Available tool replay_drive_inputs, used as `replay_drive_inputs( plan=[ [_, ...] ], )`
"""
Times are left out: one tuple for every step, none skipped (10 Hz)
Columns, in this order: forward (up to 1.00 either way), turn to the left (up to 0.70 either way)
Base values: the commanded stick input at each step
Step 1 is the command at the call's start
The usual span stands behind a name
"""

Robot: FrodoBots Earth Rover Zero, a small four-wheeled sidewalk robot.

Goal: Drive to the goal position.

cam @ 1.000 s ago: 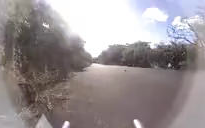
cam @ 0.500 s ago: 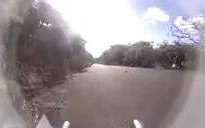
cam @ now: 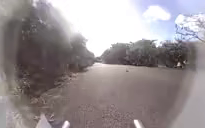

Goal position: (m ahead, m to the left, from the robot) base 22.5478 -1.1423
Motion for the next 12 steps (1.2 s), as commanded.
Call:
replay_drive_inputs(
  plan=[
    [0.7, 0.0],
    [0.7, 0.0],
    [0.7, 0.0],
    [0.7, 0.0],
    [0.7, 0.0],
    [0.7, 0.0],
    [0.7, 0.0],
    [0.7, 0.0],
    [0.7, 0.0],
    [0.7, 0.0],
    [0.7, 0.0],
    [0.7, 0.0]
  ],
)
